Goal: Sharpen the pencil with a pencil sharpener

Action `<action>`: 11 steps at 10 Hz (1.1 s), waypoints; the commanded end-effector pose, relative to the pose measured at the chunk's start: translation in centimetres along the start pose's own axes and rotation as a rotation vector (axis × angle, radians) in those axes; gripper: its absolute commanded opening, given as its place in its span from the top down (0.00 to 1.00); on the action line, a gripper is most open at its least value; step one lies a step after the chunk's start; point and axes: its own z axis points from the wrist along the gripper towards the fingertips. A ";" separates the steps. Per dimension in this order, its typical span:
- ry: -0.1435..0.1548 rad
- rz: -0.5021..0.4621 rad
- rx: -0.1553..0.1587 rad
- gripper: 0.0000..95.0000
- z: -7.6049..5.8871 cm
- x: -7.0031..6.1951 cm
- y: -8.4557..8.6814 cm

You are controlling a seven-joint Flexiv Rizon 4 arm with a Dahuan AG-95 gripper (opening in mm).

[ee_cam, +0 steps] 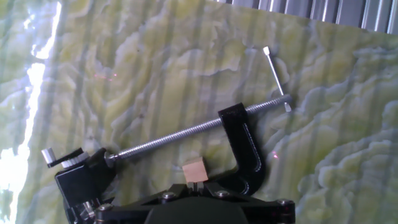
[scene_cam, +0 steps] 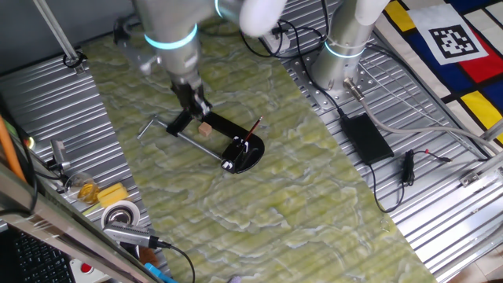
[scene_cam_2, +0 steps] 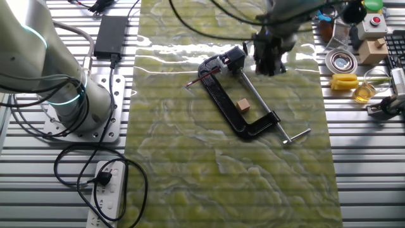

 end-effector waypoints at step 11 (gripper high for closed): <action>-0.009 -0.393 -0.016 1.00 1.7 -1.8 6.0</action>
